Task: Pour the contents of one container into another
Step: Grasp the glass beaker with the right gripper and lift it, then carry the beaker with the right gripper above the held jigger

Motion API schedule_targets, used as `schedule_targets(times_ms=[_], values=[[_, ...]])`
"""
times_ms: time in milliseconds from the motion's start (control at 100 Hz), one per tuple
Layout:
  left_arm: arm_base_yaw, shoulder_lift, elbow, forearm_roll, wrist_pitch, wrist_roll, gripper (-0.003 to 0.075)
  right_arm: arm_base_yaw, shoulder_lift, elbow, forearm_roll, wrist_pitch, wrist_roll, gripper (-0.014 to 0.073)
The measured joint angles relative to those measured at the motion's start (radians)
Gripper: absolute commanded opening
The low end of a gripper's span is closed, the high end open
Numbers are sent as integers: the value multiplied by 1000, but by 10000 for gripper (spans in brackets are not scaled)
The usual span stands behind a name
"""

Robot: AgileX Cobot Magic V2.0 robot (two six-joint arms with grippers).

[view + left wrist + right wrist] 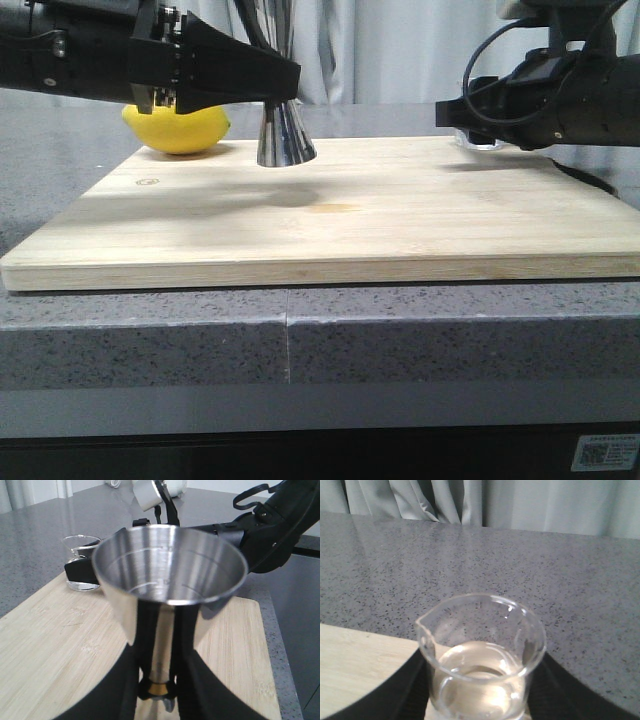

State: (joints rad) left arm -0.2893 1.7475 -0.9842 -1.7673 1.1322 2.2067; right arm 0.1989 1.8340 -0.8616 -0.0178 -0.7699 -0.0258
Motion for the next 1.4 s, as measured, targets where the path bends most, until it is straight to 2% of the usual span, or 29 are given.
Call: schedule_targets(times_ms=[280, 610, 960, 1400], values=[[0, 0, 0, 2, 0, 0, -19, 0, -72, 0, -41, 31, 0, 192], [0, 0, 0, 2, 0, -10, -19, 9, -280, 0, -123, 232, 0, 192], [0, 0, 0, 28, 0, -14, -19, 105, -501, 0, -226, 352, 0, 192], [0, 0, 0, 74, 17, -46, -19, 230, -523, 2, -317, 432, 0, 192]])
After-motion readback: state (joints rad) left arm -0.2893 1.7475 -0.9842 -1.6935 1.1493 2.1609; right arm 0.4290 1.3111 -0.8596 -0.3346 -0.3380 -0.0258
